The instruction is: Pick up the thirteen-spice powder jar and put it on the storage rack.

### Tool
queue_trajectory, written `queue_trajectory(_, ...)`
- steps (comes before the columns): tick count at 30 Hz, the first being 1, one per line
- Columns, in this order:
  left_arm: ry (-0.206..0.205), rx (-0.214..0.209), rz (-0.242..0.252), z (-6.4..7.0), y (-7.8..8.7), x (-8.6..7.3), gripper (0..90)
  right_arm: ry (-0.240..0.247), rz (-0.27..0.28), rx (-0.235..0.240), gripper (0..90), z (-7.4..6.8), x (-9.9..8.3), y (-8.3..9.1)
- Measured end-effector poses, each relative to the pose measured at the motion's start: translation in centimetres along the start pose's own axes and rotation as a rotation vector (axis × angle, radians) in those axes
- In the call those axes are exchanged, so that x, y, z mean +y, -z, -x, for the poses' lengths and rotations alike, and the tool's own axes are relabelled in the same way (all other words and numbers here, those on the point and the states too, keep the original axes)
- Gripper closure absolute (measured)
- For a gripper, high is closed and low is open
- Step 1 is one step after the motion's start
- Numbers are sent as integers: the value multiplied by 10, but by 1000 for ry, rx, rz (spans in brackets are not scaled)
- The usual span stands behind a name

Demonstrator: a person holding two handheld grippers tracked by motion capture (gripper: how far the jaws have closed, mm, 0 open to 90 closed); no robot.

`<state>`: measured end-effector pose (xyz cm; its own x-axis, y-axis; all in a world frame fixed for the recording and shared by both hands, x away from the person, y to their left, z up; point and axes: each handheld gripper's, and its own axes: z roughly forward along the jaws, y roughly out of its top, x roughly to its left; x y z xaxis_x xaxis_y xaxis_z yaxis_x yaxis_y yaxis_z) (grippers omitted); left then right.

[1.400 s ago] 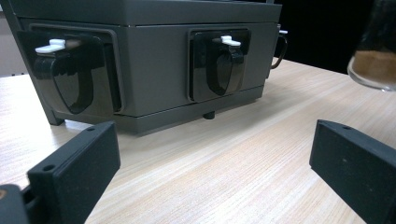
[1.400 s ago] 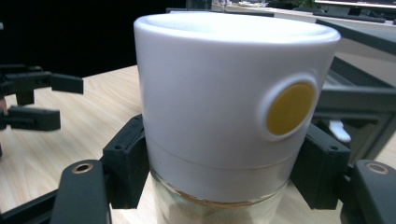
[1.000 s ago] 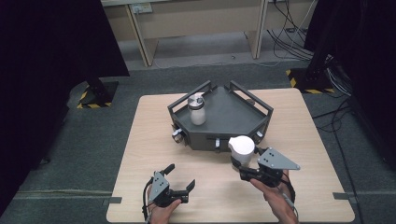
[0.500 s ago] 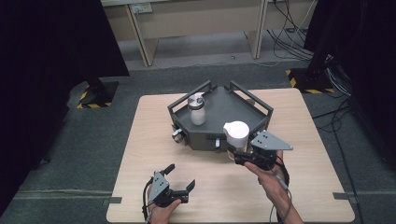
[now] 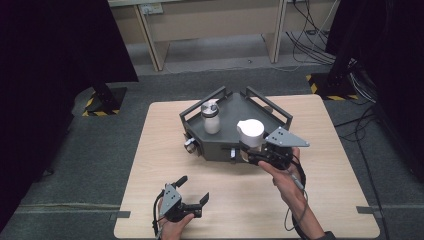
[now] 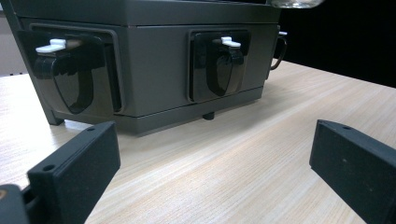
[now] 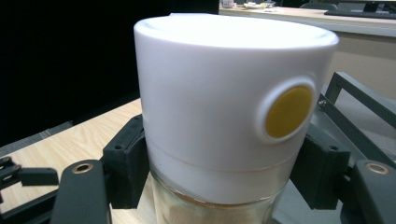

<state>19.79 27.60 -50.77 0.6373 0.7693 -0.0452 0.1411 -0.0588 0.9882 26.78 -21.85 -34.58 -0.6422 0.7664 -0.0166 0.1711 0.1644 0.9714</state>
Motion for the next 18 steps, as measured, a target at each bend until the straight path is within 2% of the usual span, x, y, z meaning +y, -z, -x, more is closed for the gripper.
queue_trajectory(18, 0, -2, -1, 0, 0, 0, 11, -13, -6, -30, 305, 9, 17, -16)
